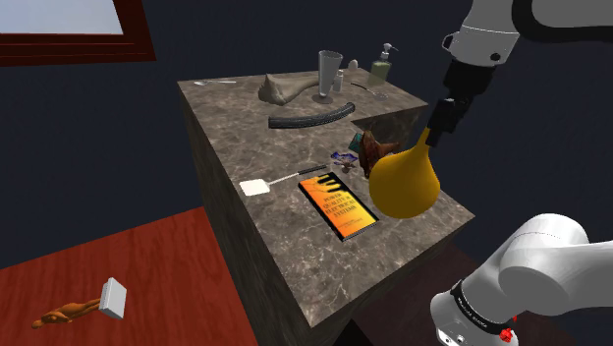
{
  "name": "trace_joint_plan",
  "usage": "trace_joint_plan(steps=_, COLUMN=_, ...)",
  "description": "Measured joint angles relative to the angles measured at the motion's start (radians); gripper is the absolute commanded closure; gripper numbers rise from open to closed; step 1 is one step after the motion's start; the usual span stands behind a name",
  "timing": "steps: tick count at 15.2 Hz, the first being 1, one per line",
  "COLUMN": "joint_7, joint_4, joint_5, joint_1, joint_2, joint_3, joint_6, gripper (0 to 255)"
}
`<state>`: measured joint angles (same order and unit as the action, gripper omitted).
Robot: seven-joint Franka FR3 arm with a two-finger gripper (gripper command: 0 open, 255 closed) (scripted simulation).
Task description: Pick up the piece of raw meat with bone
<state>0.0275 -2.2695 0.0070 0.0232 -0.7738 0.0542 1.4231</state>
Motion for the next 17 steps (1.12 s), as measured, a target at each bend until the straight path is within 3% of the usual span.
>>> trace_joint_plan(steps=2, joint_7=0.022, joint_4=-0.018, joint_5=-0.007, joint_1=0.005, joint_2=-0.012, joint_3=-0.010, joint_6=0.011, gripper=0)
trace_joint_plan(steps=5, joint_7=0.160, joint_4=-0.089, joint_5=-0.057, joint_1=0.023, joint_2=-0.041, joint_3=-0.079, joint_6=0.091, gripper=0)
trace_joint_plan(steps=11, joint_7=0.484, joint_4=-0.196, joint_5=-0.168, joint_1=0.059, joint_2=-0.035, joint_3=-0.252, joint_6=0.272, gripper=0)
trace_joint_plan(steps=17, joint_7=0.813, joint_4=-0.236, joint_5=-0.249, joint_1=0.115, joint_2=0.057, joint_3=-0.452, joint_6=0.480, gripper=0)
